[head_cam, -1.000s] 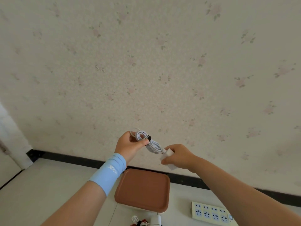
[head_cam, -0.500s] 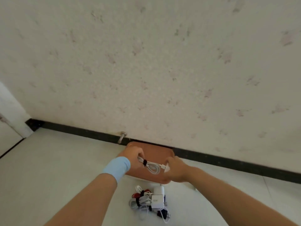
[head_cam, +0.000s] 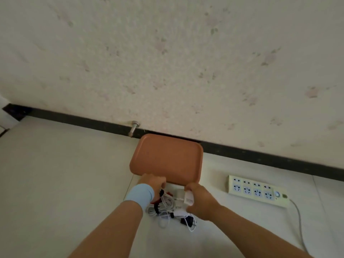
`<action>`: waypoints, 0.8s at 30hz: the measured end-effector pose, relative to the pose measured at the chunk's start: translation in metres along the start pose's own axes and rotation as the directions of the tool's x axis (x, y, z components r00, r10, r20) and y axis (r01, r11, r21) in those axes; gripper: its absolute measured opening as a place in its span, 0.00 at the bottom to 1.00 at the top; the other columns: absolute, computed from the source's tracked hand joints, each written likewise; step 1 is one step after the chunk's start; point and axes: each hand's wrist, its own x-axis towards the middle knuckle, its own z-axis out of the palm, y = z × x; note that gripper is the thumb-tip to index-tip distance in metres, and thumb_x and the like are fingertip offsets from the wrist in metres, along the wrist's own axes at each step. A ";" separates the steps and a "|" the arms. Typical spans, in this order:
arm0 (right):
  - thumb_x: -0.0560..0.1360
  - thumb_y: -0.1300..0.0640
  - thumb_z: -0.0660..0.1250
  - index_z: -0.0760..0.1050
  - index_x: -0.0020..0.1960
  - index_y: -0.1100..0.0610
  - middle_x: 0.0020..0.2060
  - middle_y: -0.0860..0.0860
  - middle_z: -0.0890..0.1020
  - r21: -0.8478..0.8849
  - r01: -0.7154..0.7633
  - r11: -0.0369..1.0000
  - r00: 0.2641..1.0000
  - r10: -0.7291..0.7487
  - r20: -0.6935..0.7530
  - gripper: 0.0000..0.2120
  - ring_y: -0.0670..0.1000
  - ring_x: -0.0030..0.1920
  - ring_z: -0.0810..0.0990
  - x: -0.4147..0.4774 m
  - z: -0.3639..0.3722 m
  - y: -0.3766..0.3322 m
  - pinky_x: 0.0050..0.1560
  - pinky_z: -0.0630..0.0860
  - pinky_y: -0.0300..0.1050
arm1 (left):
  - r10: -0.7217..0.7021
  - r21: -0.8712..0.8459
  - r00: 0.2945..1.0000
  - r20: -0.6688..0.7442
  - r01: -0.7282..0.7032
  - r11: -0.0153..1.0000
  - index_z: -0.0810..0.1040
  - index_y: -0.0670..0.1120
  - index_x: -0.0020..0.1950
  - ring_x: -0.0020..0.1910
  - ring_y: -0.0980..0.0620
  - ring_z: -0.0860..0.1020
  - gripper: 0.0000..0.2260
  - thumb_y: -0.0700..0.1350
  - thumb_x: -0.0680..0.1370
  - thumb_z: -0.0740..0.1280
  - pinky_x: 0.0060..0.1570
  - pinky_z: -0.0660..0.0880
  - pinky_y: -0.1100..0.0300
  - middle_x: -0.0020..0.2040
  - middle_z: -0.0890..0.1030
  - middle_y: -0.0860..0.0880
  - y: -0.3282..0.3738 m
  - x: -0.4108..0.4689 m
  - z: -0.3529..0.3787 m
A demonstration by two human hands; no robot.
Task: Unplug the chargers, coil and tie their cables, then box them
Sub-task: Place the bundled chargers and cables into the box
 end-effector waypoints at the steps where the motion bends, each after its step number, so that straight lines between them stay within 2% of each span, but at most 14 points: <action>1: 0.70 0.52 0.76 0.66 0.69 0.46 0.66 0.51 0.71 -0.005 0.012 1.000 1.000 -0.012 -0.009 0.32 0.53 0.61 0.73 0.000 0.002 0.001 0.61 0.74 0.45 | 0.003 0.030 1.000 0.023 -0.004 1.000 0.75 0.53 0.64 0.60 0.44 0.76 0.17 0.45 0.75 0.67 0.60 0.70 0.57 0.62 0.79 0.50 0.000 0.003 0.004; 3: 0.72 0.52 0.74 0.66 0.71 0.47 0.68 0.49 0.68 -0.042 0.079 0.996 0.997 -0.080 -0.016 0.31 0.53 0.64 0.72 -0.001 0.006 0.003 0.64 0.73 0.45 | -0.004 0.079 0.995 0.097 -0.003 0.997 0.75 0.53 0.66 0.63 0.46 0.74 0.20 0.49 0.73 0.68 0.66 0.68 0.55 0.64 0.77 0.51 0.003 0.007 0.009; 5: 0.75 0.52 0.72 0.65 0.75 0.49 0.69 0.47 0.64 -0.083 0.147 0.986 0.989 -0.149 -0.019 0.31 0.52 0.66 0.71 -0.005 0.011 0.003 0.67 0.73 0.45 | -0.035 0.059 0.980 0.194 0.024 0.998 0.72 0.53 0.68 0.64 0.47 0.73 0.23 0.57 0.75 0.64 0.67 0.67 0.52 0.66 0.76 0.50 0.009 0.007 0.012; 7: 0.77 0.53 0.69 0.64 0.77 0.49 0.69 0.47 0.63 -0.101 0.183 0.978 0.982 -0.186 -0.023 0.30 0.52 0.67 0.71 -0.009 0.013 0.001 0.68 0.73 0.45 | -0.055 0.024 0.968 0.245 0.050 0.998 0.70 0.53 0.69 0.64 0.46 0.74 0.23 0.60 0.77 0.58 0.64 0.67 0.53 0.66 0.76 0.49 0.015 0.003 0.013; 9: 0.79 0.53 0.66 0.61 0.79 0.49 0.72 0.48 0.63 -0.148 0.222 0.964 0.974 -0.228 -0.019 0.31 0.52 0.69 0.70 -0.011 0.013 -0.004 0.70 0.70 0.45 | -0.060 -0.035 0.965 0.254 0.071 0.997 0.71 0.52 0.69 0.61 0.45 0.76 0.21 0.58 0.78 0.58 0.58 0.70 0.54 0.64 0.76 0.47 0.016 -0.001 0.012; 11: 0.81 0.53 0.64 0.57 0.81 0.48 0.75 0.48 0.63 -0.186 0.245 0.952 0.967 -0.252 -0.018 0.31 0.52 0.71 0.68 -0.012 0.012 -0.009 0.72 0.67 0.45 | -0.055 -0.090 0.977 0.208 0.075 0.993 0.72 0.51 0.69 0.59 0.46 0.77 0.20 0.55 0.78 0.61 0.57 0.73 0.55 0.63 0.77 0.48 0.017 -0.006 0.007; 14: 0.80 0.54 0.64 0.59 0.80 0.50 0.77 0.48 0.63 -0.225 0.266 0.937 0.962 -0.274 -0.006 0.30 0.53 0.74 0.65 -0.011 0.011 -0.016 0.73 0.63 0.47 | -0.027 -0.276 0.995 0.094 0.052 0.960 0.75 0.53 0.67 0.58 0.48 0.77 0.18 0.53 0.78 0.63 0.58 0.75 0.55 0.61 0.78 0.51 0.025 -0.006 0.006; 16: 0.78 0.53 0.66 0.60 0.80 0.51 0.75 0.50 0.62 -0.252 0.259 0.932 0.964 -0.266 0.009 0.32 0.54 0.73 0.64 -0.010 0.011 -0.018 0.73 0.65 0.48 | 0.019 -0.340 0.993 0.116 0.021 0.940 0.73 0.53 0.69 0.60 0.48 0.77 0.19 0.51 0.78 0.64 0.59 0.75 0.54 0.62 0.78 0.51 0.034 -0.006 0.008; 19: 0.75 0.55 0.65 0.69 0.74 0.51 0.68 0.50 0.69 -0.202 0.223 0.954 0.970 -0.237 -0.050 0.27 0.53 0.68 0.66 -0.005 0.004 -0.016 0.70 0.69 0.50 | 0.045 -0.302 0.990 0.132 -0.003 0.953 0.68 0.54 0.73 0.65 0.47 0.74 0.22 0.52 0.79 0.64 0.65 0.72 0.52 0.68 0.74 0.49 0.040 -0.004 0.012; 22: 0.74 0.62 0.62 0.73 0.69 0.50 0.64 0.49 0.73 -0.190 0.175 0.966 0.958 -0.211 -0.192 0.24 0.52 0.64 0.70 0.007 -0.013 -0.011 0.67 0.70 0.47 | 0.042 -0.253 0.999 -0.027 -0.048 0.966 0.71 0.53 0.72 0.72 0.46 0.65 0.19 0.52 0.81 0.61 0.69 0.66 0.53 0.72 0.67 0.49 0.037 0.000 0.001; 24: 0.75 0.65 0.61 0.74 0.67 0.51 0.62 0.49 0.73 -0.294 0.158 0.943 0.949 -0.227 -0.218 0.22 0.52 0.62 0.71 0.016 -0.026 -0.007 0.66 0.71 0.48 | 0.031 -0.261 0.987 -0.155 -0.071 0.963 0.74 0.52 0.69 0.69 0.47 0.66 0.16 0.50 0.81 0.60 0.66 0.68 0.53 0.68 0.69 0.48 0.032 0.007 -0.008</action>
